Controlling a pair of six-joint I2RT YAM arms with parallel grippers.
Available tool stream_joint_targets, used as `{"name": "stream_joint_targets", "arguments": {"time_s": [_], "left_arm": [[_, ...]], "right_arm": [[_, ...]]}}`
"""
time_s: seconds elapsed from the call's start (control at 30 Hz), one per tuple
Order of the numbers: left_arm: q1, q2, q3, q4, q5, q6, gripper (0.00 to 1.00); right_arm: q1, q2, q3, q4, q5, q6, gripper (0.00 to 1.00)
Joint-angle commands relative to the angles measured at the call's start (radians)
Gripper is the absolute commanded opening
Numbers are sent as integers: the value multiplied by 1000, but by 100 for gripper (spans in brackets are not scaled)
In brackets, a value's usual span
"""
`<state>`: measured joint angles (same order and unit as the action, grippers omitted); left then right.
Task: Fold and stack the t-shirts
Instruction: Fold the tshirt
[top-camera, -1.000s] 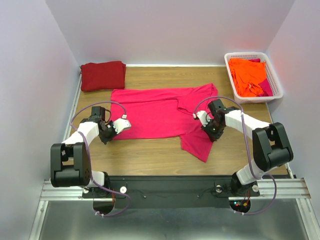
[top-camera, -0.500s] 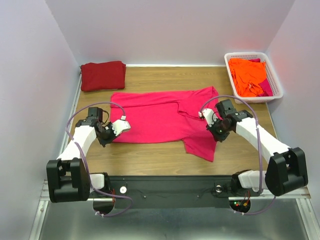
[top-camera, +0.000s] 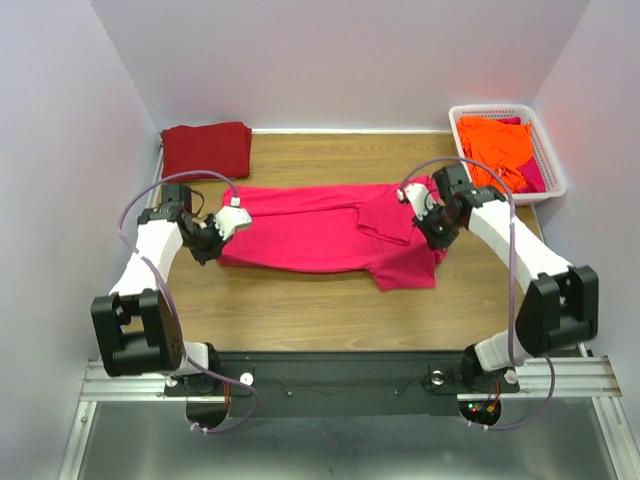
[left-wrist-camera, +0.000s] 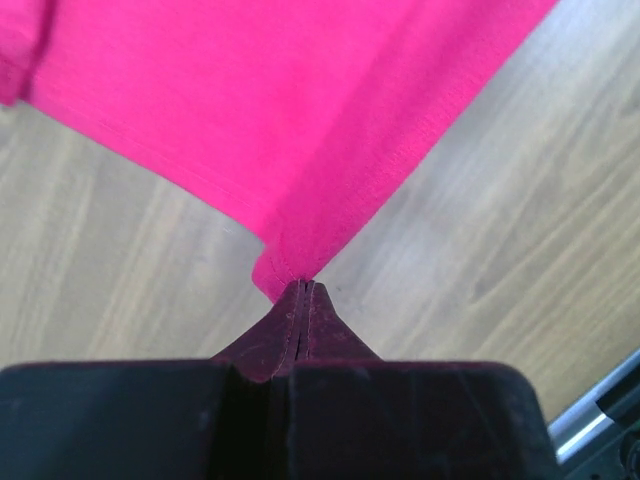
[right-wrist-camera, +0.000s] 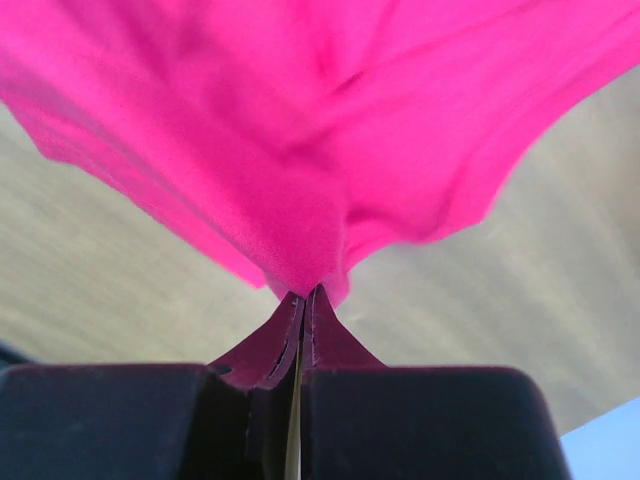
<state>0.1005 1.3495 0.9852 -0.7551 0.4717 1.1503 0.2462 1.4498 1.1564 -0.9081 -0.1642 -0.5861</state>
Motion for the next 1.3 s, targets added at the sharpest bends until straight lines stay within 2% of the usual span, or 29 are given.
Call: {"name": "stream_joint_targets", "arguments": {"time_s": [0.0, 0.37, 0.67, 0.73, 0.8, 0.83, 0.87, 0.9, 0.97, 1.07, 1.2, 1.23, 1.27], "left_arm": [[7, 78, 125, -3, 70, -40, 0], [21, 394, 443, -20, 107, -70, 0], [21, 597, 592, 22, 105, -129, 0], [19, 622, 592, 31, 104, -138, 1], [19, 625, 587, 43, 87, -150, 13], [22, 625, 584, 51, 82, -158, 25], [24, 614, 581, 51, 82, -165, 30], [31, 593, 578, 46, 88, -172, 42], [38, 564, 561, 31, 100, -172, 49], [44, 493, 517, 22, 116, -181, 50], [42, 384, 365, 55, 131, -214, 51], [44, 373, 340, 66, 130, -221, 57], [42, 361, 316, 77, 128, -224, 57]], "right_arm": [[-19, 87, 164, 8, 0, -47, 1], [-58, 420, 489, 8, 6, -107, 1], [-76, 618, 646, 9, 3, -98, 0], [-77, 652, 687, 9, 6, -71, 10], [-82, 662, 712, 6, -1, -41, 23], [-85, 659, 717, 6, -4, -31, 38], [-94, 647, 714, 6, -11, -11, 43], [-100, 638, 703, 3, -18, 8, 48], [-134, 597, 686, -18, -49, 28, 51], [-188, 557, 637, -58, -98, 65, 51], [-222, 485, 521, -95, -170, 100, 50], [-223, 478, 496, -94, -179, 103, 49], [-225, 474, 477, -95, -188, 107, 49]]}}
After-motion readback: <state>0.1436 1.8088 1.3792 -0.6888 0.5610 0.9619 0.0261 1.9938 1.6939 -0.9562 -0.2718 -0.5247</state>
